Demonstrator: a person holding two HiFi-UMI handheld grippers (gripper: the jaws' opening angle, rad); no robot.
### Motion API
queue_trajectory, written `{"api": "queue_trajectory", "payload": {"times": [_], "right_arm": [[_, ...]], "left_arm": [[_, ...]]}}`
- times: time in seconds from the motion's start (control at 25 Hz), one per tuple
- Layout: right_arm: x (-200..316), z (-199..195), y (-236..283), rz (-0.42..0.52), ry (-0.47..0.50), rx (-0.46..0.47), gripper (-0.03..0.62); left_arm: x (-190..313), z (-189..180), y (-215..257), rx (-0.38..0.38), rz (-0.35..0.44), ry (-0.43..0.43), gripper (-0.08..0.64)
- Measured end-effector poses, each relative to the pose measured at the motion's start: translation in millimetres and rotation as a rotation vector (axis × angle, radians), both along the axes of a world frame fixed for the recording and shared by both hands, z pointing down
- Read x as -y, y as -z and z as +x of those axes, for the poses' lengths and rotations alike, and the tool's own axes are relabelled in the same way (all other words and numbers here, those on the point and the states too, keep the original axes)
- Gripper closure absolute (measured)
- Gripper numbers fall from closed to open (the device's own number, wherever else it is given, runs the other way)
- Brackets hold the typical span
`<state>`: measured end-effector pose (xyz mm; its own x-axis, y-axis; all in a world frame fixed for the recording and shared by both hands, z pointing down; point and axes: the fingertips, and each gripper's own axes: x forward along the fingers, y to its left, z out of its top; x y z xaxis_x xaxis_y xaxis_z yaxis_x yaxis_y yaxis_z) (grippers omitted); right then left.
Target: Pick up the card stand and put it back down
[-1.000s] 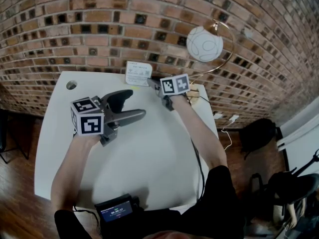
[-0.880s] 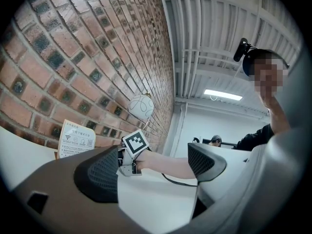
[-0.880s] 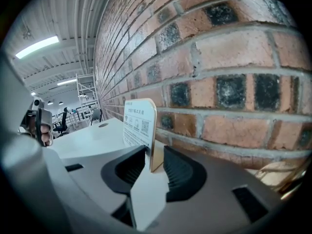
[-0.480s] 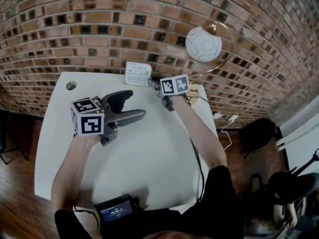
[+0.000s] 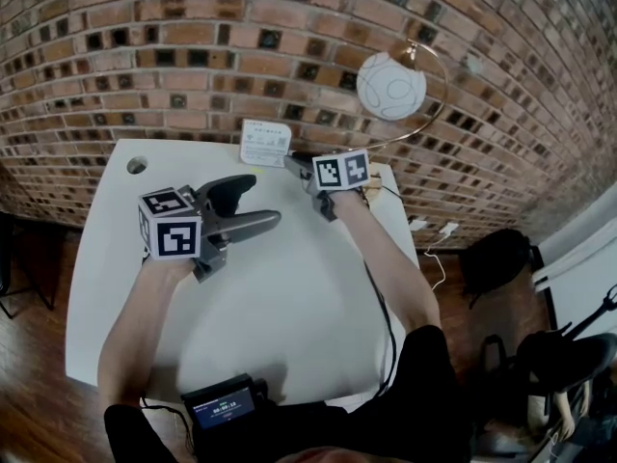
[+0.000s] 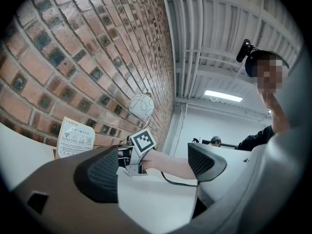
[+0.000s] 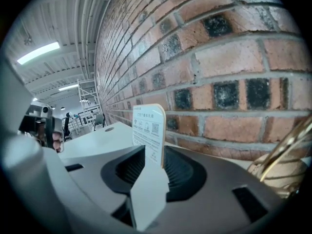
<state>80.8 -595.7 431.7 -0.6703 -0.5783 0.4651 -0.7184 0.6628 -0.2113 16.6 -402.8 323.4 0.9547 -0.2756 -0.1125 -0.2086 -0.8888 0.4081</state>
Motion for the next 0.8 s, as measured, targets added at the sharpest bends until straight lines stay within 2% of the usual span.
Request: {"api": "queue_trajectory", "payload": {"times": [0.28, 0.44, 0.6, 0.8], "right_arm": [[-49.8, -9.4, 46.9, 0.006, 0.085, 0.21, 0.451], [-87.1, -13.8, 89.9, 0.051, 0.162, 0.342, 0.495], [-127.3, -11.6, 130.1, 0.126, 0.228, 0.409, 0.515], [-171.3, -8.4, 154.4, 0.162, 0.261, 0.444, 0.531]], "left_arm": [[-8.0, 10.9, 6.2, -0.001, 0.015, -0.008, 0.121], [-20.3, 16.9, 16.1, -0.004, 0.039, -0.026, 0.121], [-36.4, 21.2, 26.2, -0.025, 0.057, -0.044, 0.121], [-55.8, 26.7, 35.1, -0.029, 0.069, -0.055, 0.121]]}}
